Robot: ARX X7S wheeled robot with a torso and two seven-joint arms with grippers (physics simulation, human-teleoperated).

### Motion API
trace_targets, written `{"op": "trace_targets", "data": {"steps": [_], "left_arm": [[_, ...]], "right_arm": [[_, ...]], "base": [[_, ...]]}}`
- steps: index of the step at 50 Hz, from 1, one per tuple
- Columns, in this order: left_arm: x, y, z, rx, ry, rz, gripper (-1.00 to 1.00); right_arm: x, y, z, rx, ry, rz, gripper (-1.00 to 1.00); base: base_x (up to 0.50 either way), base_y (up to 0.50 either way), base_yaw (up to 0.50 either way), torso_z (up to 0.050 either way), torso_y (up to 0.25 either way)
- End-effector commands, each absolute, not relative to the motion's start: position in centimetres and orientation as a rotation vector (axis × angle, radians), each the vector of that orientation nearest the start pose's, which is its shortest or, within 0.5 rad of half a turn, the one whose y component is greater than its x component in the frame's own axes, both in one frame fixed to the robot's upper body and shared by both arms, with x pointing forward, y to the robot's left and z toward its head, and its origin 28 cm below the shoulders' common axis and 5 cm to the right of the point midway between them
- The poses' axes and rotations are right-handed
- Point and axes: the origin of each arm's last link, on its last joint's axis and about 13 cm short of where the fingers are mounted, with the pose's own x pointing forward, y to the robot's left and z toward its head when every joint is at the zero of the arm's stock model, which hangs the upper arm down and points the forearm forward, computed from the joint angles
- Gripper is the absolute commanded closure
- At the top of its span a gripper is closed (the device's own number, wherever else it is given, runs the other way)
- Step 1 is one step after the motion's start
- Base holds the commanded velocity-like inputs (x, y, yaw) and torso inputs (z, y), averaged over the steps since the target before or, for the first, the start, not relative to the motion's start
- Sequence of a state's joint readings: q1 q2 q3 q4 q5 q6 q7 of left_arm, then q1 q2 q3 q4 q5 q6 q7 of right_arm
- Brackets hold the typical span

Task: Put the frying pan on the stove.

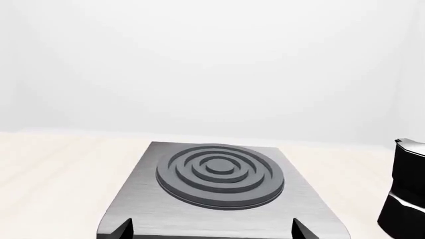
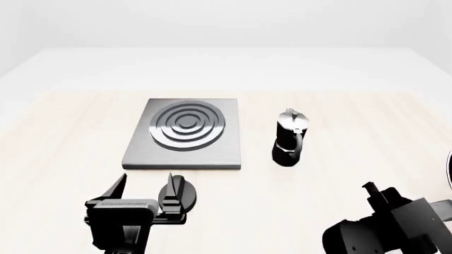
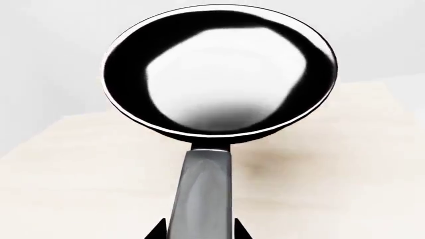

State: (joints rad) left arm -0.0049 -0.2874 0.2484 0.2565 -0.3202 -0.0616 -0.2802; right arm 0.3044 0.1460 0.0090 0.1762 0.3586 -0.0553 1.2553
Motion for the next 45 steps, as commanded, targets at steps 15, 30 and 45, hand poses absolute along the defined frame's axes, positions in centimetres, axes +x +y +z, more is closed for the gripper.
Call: {"op": "trace_targets", "data": {"steps": [15,30,45], "left_arm": [[20.3,21.0,5.9,-0.062,-0.109,-0.030,-1.00],[20.2,20.8,5.8,-0.055,-0.105,-0.034,-1.00],[20.2,20.7,5.7,-0.049,-0.104,-0.036,-1.00]], "right_arm": [[27.0,-12.7,9.5,0.263,-0.309,-0.994,1.00],[25.4,-12.0,11.5,0.240,-0.438,-0.769,1.00],[24.7,-11.0,12.0,0.178,-0.484,-0.537,1.00]], "base": [[0.00,0.00,0.00,0.000,0.001],[0.00,0.00,0.00,0.000,0.001],[0.00,0.00,0.00,0.000,0.001]]}}
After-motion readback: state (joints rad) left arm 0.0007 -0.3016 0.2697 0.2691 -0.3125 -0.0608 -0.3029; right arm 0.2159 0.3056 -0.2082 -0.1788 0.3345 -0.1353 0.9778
